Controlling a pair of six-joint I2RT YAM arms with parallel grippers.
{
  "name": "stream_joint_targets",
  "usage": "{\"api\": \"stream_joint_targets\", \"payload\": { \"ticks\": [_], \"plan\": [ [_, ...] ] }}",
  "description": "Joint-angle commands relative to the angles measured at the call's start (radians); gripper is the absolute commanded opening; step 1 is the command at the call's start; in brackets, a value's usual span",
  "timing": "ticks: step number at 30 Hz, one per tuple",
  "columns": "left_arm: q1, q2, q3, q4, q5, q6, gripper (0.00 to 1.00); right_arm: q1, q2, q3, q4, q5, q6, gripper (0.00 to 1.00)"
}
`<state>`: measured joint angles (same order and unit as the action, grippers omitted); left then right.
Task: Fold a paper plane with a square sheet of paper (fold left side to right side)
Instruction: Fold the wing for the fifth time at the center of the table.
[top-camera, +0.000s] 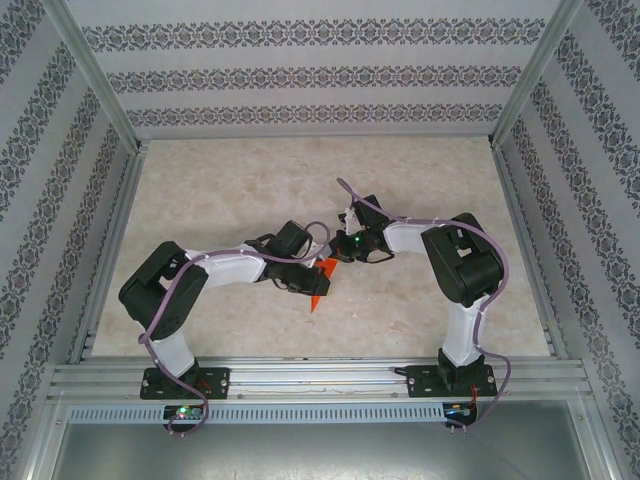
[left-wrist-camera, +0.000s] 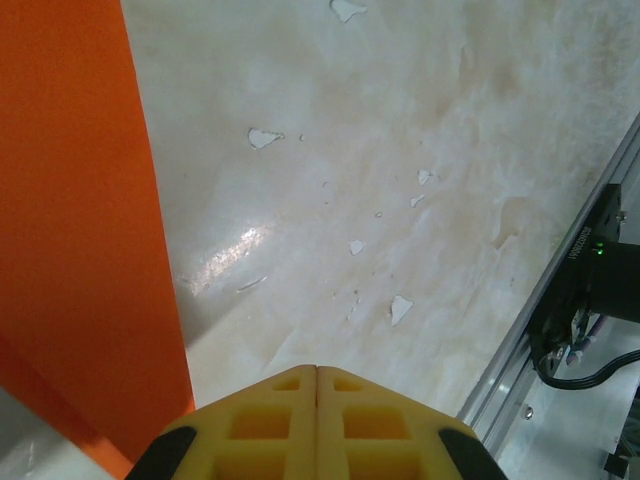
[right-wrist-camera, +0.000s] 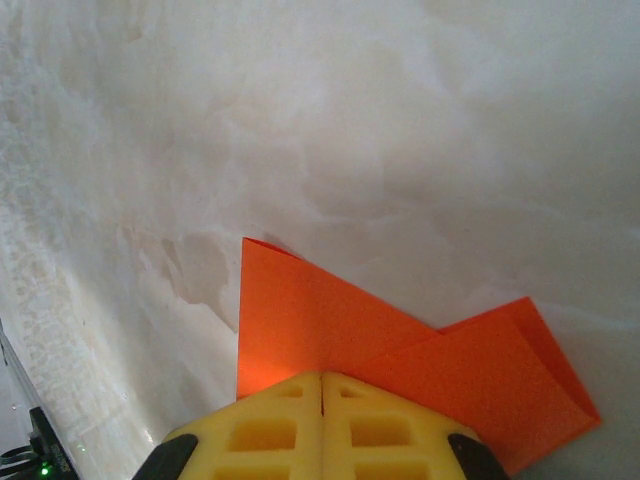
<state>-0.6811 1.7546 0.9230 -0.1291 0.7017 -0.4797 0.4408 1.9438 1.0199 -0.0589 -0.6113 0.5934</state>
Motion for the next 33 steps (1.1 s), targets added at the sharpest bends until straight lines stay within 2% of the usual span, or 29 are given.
{"api": "stream_joint_targets", "payload": {
  "ticks": [1,14,33],
  "plan": [
    [-0.008,0.021,0.000,0.033,0.012,-0.009,0.02,-0.010,0.098,-0.057,-0.195,0.191,-0.043,0.00],
    [-0.006,0.051,-0.003,-0.024,-0.079,0.026,0.02,-0.005,0.102,-0.041,-0.238,0.228,-0.067,0.00],
    [0.011,0.013,-0.090,-0.019,-0.062,0.041,0.02,-0.005,0.110,-0.030,-0.269,0.246,-0.090,0.00]
  ]
}}
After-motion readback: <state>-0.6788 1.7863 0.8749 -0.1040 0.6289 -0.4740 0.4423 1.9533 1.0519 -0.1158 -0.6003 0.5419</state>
